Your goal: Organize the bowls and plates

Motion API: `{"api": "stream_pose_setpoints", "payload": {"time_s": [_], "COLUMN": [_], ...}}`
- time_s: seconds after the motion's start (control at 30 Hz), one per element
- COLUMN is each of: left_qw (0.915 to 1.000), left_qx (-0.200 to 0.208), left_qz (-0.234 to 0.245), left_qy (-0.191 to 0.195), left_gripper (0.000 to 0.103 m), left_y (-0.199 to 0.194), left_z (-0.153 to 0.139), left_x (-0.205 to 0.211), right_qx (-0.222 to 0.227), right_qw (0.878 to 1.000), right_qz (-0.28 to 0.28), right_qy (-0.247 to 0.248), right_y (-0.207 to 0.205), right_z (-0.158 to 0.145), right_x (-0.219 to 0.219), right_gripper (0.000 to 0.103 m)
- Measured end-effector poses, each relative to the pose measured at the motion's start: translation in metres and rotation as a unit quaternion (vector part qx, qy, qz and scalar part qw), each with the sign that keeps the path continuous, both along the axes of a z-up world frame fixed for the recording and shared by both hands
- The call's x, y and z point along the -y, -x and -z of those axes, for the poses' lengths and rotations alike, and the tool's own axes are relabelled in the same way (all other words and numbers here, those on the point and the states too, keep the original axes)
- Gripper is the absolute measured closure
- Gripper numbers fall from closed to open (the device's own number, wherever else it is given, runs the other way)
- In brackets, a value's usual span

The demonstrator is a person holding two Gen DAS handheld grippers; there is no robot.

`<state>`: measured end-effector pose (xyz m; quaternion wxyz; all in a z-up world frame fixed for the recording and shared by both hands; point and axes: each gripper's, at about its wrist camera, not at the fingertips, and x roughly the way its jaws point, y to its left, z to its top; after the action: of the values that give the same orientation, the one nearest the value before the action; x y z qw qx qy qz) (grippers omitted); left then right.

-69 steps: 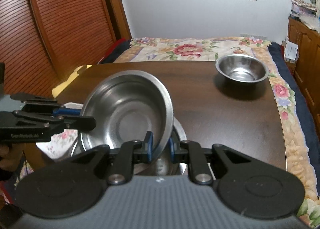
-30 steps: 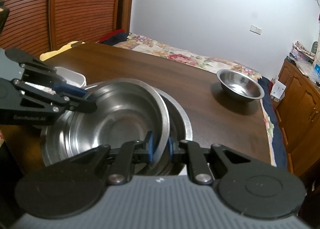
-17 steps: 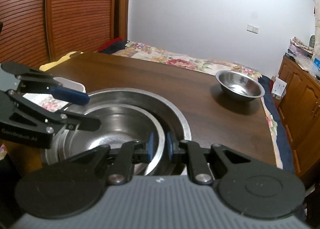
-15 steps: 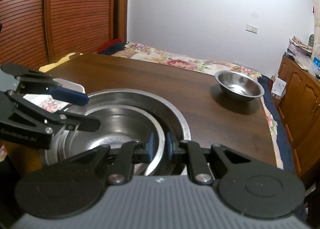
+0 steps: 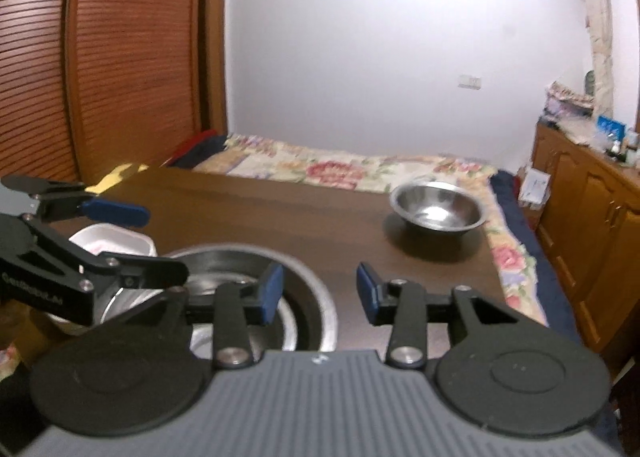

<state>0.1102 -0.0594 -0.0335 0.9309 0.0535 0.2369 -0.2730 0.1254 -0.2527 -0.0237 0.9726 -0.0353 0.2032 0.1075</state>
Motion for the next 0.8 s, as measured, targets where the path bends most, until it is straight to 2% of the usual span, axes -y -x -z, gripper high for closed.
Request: {"api": "stream_pose_setpoints", "payload": {"time_s": [0.07,0.17,0.3,0.47,0.8], "left_qw": [0.9999,0.9995,0.9992,0.9985,0.9984], "left_qx": [0.009,0.021,0.03,0.038,0.052], "left_qz": [-0.008,-0.016,-0.011,-0.009,-0.004], "left_qy": [0.006,0.016,0.025,0.037,0.018], "left_gripper": [0.011,0.009,0.009,0.008,0.006], "left_y": [0.0,-0.001,-0.004,-0.009,-0.034], "left_z": [-0.003,-0.009,-0.016,-0.024,-0.043], "left_x": [0.0,0.0,0.001,0.001,0.018], "right_qx": [0.01,0.03,0.053,0.063,0.07], "right_qw": [1.0,0.999,0.998,0.997,0.995], "right_qz": [0.009,0.025,0.039,0.05,0.073], "right_qy": [-0.003,0.003,0.005,-0.005,-0.007], "right_y": [0.002,0.003,0.002,-0.002,-0.022], "right_z": [-0.002,-0.005,-0.008,-0.008,-0.012], "right_x": [0.005,0.01,0.017,0.026,0.042], "right_gripper": [0.044,0.031,0.02,0.0,0.0]}}
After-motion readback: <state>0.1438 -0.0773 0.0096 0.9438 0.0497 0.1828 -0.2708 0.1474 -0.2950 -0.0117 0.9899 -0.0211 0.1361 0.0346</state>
